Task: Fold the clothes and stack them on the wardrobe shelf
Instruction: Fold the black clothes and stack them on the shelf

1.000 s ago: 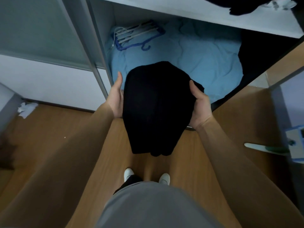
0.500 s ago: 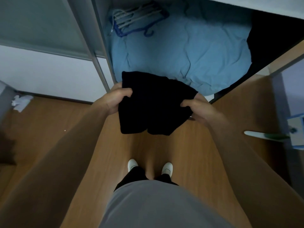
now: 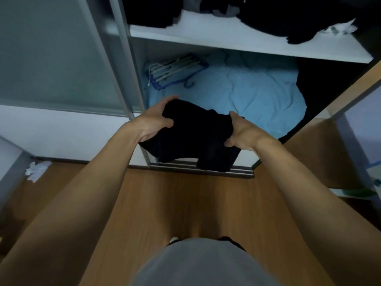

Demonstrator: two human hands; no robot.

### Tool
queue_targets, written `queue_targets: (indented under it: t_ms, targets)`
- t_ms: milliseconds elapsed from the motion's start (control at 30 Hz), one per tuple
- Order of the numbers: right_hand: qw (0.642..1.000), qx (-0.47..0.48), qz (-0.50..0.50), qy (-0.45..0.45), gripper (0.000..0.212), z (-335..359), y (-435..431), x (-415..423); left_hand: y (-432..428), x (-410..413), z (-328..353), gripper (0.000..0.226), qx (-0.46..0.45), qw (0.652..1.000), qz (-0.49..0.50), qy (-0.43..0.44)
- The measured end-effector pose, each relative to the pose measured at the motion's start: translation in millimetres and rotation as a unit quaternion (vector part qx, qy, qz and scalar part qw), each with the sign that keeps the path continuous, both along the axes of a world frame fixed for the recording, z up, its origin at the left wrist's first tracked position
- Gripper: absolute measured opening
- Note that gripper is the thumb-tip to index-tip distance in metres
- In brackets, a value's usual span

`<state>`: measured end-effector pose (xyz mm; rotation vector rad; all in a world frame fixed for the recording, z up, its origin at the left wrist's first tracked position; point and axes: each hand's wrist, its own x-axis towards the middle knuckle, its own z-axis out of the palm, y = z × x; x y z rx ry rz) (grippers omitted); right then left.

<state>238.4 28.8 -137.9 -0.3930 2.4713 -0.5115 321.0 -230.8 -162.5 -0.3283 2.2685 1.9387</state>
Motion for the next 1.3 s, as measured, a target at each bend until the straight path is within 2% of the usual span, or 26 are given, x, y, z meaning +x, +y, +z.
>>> queue_targets:
  t_ms: [33,100,200,267,367,500,533,600,667,767,867,933,1000,1067,1200,1300]
  targets:
    - [0.997,0.051,-0.001,0.050,0.074,2.6,-6.3,-0.2,-2.7,-0.7,3.4,0.087,-0.071,0.997,-0.025,0.000]
    - [0.982,0.089,-0.023,0.166,0.047,11.8,-15.7,-0.8,-6.0,-4.5,10.5,0.087,-0.187,0.981,-0.038,0.012]
    - [0.953,0.051,-0.047,0.296,0.041,23.1,-23.1,-6.6,-8.4,-16.6,19.3,0.073,-0.269,0.959,-0.019,0.090]
    - [0.940,0.018,-0.057,0.336,0.043,26.9,-25.4,-10.9,-12.7,-23.1,22.3,0.063,-0.292,0.946,-0.013,0.142]
    - [0.921,-0.039,-0.089,0.378,0.037,31.4,-22.3,-18.8,-26.1,-31.3,27.5,0.056,-0.293,0.941,-0.014,0.169]
    - [0.884,-0.102,-0.147,0.432,0.032,35.6,-19.3,-32.7,-29.1,-44.9,42.2,0.066,-0.127,0.982,0.013,0.139]
    - [0.883,-0.144,-0.183,0.408,0.031,36.2,-20.6,-38.2,-27.1,-49.3,46.2,0.071,-0.084,0.986,0.026,0.145]
    - [0.867,-0.308,-0.271,0.281,0.024,40.6,-26.9,-48.7,-23.9,-58.6,52.6,0.074,-0.003,0.983,0.055,0.173]
    - [0.813,-0.454,-0.330,0.155,0.024,47.7,-35.4,-58.6,-22.1,-66.7,58.2,0.065,0.063,0.971,0.074,0.216]
    - [0.735,-0.598,-0.319,0.006,0.024,60.5,-48.5,-81.3,-19.5,-79.1,72.9,0.056,0.148,0.950,0.081,0.263]
    - [0.637,-0.705,-0.283,-0.134,0.018,79.3,-68.6,-104.5,-20.8,-100.2,90.5,0.048,0.285,0.915,0.075,0.277]
    - [0.564,-0.752,-0.279,-0.195,0.022,91.9,-87.1,-122.4,-21.4,-116.7,102.0,0.039,0.329,0.899,0.083,0.277]
    - [0.512,-0.783,-0.274,-0.223,0.023,105.3,-107.5,-142.6,-22.6,-134.4,111.2,0.024,0.316,0.895,0.115,0.293]
    - [0.476,-0.799,-0.273,-0.245,0.025,118.0,-126.9,-167.0,-27.5,-153.4,120.5,0.017,0.288,0.889,0.159,0.318]
    - [0.451,-0.809,-0.240,-0.291,0.043,138.4,-163.0,-228.4,-54.3,-194.2,143.4,0.017,0.221,0.881,0.243,0.342]
    - [0.429,-0.806,-0.229,-0.337,0.045,155.1,-195.4,-281.0,-75.2,-230.7,160.8,0.027,0.140,0.868,0.339,0.335]
